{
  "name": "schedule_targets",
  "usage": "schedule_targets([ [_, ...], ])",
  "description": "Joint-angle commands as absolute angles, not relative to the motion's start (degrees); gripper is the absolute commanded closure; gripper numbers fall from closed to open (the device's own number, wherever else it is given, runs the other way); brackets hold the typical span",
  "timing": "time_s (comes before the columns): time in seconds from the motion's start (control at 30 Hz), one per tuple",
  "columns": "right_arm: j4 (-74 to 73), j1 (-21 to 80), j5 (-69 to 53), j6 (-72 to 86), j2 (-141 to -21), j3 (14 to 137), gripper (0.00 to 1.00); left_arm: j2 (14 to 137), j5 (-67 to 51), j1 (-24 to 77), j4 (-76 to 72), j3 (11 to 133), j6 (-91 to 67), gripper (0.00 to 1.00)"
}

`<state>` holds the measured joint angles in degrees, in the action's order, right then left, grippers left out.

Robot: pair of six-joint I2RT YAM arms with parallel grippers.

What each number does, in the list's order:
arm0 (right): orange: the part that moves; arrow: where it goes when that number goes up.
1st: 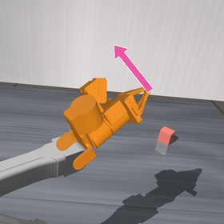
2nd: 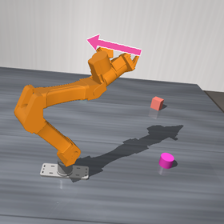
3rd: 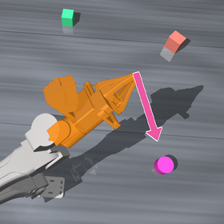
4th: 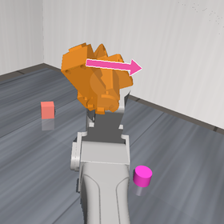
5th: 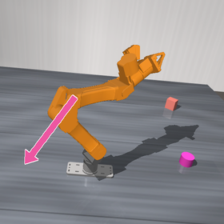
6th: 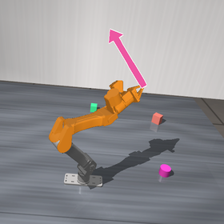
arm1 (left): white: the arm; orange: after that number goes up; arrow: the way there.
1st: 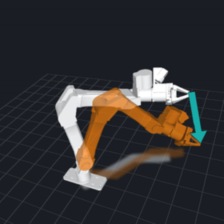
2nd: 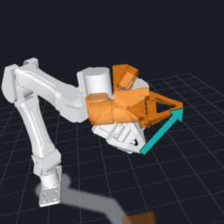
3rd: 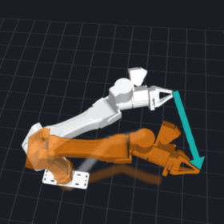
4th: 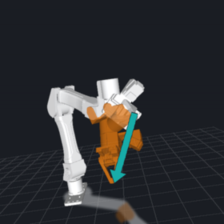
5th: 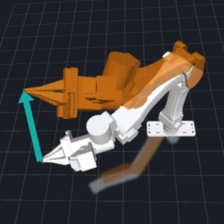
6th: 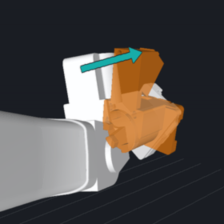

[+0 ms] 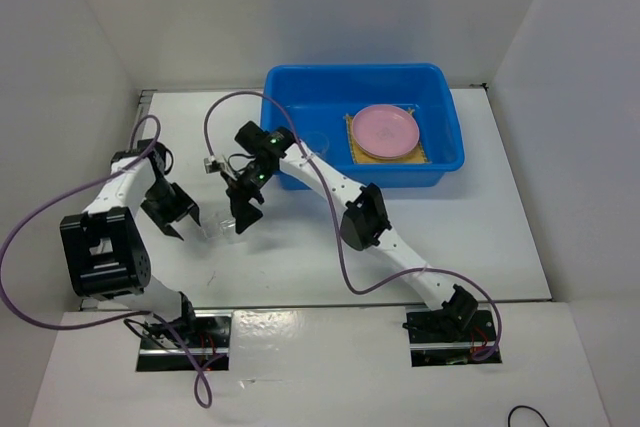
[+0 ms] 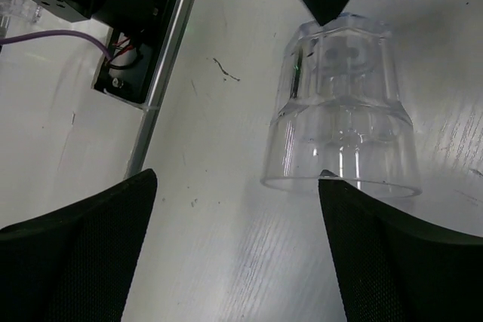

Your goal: Place the mixed dishes into the plastic bin

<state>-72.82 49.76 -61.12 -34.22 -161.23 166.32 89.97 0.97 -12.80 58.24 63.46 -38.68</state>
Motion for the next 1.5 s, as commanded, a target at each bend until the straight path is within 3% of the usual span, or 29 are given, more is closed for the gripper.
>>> schedule_targets([
  [0.0, -74.3, 50.9, -64.2, -35.8, -162.6, 166.1, 0.09, 88.9, -2.4, -11.4, 56.3, 58.2, -40.9, 0.39],
  [0.3, -74.3, 52.1, -65.6, -35.8, -165.1, 167.8, 0.15, 92.1, -4.2, -9.1, 52.5, 53.8, -41.4, 0.39],
  [0.37, -74.3, 52.1, -65.6, -35.2, -165.1, 168.3, 0.31, 92.1, -4.9, -9.1, 51.9, 53.3, -41.4, 0.39],
  [0.4, -74.3, 52.1, -65.6, -35.2, -165.1, 168.3, 0.54, 92.6, -5.8, -8.4, 51.9, 53.3, -41.4, 0.39],
  [0.47, -73.7, 52.1, -64.8, -34.4, -165.1, 169.0, 0.72, 92.6, -5.8, -7.7, 51.9, 53.8, -41.4, 0.39],
  [0.5, -73.7, 52.1, -63.4, -33.6, -165.1, 169.0, 0.87, 92.6, -5.8, -7.7, 51.9, 54.6, -41.4, 0.39],
  [0.57, -72.1, 52.1, -61.7, -31.4, -163.3, 170.2, 1.0, 91.9, -5.1, -7.7, 54.1, 57.0, -41.4, 0.39],
  [0.73, -72.1, 50.8, -53.0, -30.1, -159.9, 179.7, 1.0, 88.5, 1.9, -7.7, 59.0, 66.5, -41.4, 0.39],
  [0.9, -63.9, 46.8, -46.3, -23.7, -147.8, 179.7, 1.0, 86.6, 3.8, -8.9, 58.3, 74.3, -40.8, 0.38],
  [1.13, -57.2, 41.1, -22.1, -25.8, -138.7, 179.7, 1.0, 88.5, 3.3, -10.5, 54.8, 78.7, -38.4, 0.35],
  [1.27, -56.6, 36.7, -10.2, -34.4, -141.1, 179.7, 1.0, 89.7, 2.6, -10.5, 53.7, 79.4, -37.9, 0.35],
  [1.47, -51.6, 30.8, -6.8, -37.4, -149.1, 178.6, 1.0, 91.4, 2.0, -10.5, 53.1, 81.2, -36.8, 0.35],
])
